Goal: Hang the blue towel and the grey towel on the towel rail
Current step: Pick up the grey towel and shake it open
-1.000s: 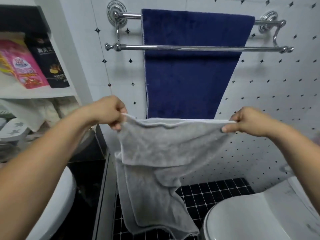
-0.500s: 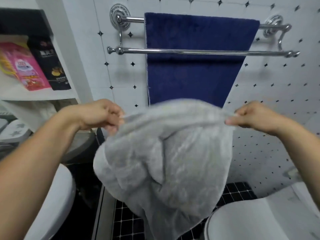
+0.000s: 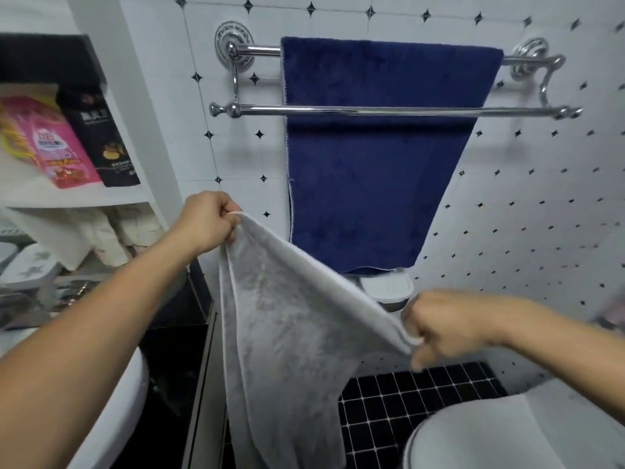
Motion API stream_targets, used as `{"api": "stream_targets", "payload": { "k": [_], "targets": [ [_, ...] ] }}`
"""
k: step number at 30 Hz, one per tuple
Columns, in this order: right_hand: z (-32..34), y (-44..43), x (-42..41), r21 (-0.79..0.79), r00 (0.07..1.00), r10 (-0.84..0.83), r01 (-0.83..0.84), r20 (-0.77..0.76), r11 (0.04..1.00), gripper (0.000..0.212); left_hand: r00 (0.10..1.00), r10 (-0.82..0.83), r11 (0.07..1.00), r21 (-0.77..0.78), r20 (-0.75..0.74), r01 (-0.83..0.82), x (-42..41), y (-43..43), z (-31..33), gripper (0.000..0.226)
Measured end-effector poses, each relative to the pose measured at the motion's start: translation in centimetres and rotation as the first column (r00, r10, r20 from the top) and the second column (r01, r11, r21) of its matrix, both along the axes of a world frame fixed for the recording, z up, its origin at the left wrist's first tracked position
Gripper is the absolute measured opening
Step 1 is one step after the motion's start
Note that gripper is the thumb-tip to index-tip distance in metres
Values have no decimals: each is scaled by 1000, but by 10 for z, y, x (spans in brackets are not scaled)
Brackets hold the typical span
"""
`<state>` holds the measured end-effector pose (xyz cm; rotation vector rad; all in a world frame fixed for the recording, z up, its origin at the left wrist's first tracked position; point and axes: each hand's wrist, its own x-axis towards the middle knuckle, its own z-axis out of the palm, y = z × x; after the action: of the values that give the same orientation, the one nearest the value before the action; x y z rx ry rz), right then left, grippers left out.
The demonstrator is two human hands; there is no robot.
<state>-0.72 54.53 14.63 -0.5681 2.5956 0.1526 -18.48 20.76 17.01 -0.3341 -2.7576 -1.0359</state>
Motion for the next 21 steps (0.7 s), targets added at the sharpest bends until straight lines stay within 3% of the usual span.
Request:
{"api": "stream_targets", "payload": {
  "k": [2,3,5,6,9,10,12,14,18,21],
  "targets": [
    [0,-1,-3,-67,1000,-20,19,-22,998,53,1000,10,1000,-3,9,-10,0,-1,-3,25],
    [8,12,-15,-102,982,-146,134,-120,986,46,1000,11,1000,-14,12,-11,0,-2,-4,24],
    [22,36,-32,-203,861,-405,357,-307,912,41,1000,11,1000,-9,6,-11,1,-1,-3,22],
    [24,41,-35,-249,832,-435,365,-346,897,41,1000,9,1000,5,-1,-9,1,-1,-3,20],
    [13,31,-29,-308,922,-280,193,-269,932,42,999,26,997,70,-28,-24,-1,-2,4,20],
    [15,35,-29,-386,896,-338,214,-289,897,39,999,36,996,81,-34,-33,-1,-4,7,20],
    [30,57,-36,-580,735,-587,327,-340,746,35,999,31,996,86,-44,-27,-1,-5,9,18],
    [40,74,-42,-705,621,-740,403,-257,583,35,997,-13,999,41,-73,16,2,-4,9,15],
    [42,74,-44,-838,578,-813,409,-68,361,28,996,-47,999,3,-77,47,3,2,10,14],
    [55,76,-45,-910,553,-829,380,79,167,27,996,-51,986,160,71,39,3,4,11,10]
  ]
}}
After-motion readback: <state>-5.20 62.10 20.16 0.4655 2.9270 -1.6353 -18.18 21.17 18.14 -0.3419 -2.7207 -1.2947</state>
